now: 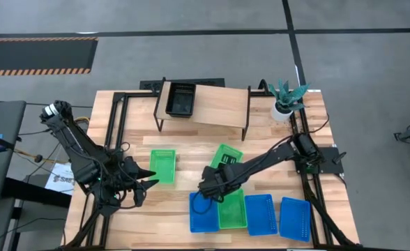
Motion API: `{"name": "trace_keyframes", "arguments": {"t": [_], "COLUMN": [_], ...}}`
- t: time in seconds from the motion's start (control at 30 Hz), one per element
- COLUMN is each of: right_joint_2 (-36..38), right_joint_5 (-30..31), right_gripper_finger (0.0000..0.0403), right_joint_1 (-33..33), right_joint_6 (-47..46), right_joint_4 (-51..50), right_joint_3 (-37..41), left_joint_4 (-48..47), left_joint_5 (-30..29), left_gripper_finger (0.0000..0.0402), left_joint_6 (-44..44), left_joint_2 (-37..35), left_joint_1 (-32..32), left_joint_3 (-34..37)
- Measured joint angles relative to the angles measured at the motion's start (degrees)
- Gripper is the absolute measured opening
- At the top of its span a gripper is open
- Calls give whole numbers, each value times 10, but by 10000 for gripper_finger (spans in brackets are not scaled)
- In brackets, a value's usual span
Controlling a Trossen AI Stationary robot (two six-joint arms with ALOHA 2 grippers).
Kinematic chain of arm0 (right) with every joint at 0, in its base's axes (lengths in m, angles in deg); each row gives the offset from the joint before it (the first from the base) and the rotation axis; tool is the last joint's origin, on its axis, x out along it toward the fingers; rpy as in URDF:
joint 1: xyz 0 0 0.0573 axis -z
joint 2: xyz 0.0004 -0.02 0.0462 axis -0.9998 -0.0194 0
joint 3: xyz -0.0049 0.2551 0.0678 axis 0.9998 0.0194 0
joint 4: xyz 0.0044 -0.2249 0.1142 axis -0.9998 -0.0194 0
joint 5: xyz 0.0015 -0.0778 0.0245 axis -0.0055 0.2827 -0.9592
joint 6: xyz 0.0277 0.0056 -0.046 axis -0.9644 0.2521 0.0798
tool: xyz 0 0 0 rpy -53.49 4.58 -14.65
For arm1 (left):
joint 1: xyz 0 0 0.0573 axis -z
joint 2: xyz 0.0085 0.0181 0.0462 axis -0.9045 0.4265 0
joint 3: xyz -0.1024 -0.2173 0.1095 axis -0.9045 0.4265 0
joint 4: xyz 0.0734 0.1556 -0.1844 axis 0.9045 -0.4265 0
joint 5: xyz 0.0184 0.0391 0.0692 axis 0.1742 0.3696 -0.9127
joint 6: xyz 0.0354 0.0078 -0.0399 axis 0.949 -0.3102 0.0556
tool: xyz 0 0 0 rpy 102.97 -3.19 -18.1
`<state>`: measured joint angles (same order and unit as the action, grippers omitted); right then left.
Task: Stack baskets on shelf by color
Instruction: Put the top right green bin on the shelf
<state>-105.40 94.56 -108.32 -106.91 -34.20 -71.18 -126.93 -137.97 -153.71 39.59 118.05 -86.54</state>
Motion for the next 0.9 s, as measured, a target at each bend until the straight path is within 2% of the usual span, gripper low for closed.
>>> {"name": "trace_keyframes", "arguments": {"t": [0.9], "right_joint_2": [0], "right_joint_5": [-16], "right_gripper_finger": [211], "right_joint_1": [26], "right_joint_6": [2], "right_joint_4": [0], "right_joint_3": [0], "left_joint_4": [0], "left_joint_5": [15], "left_gripper_finger": [153], "left_joint_6": [25], "left_joint_2": [0], "left_joint_1": [0], "left_joint_3": [0]}}
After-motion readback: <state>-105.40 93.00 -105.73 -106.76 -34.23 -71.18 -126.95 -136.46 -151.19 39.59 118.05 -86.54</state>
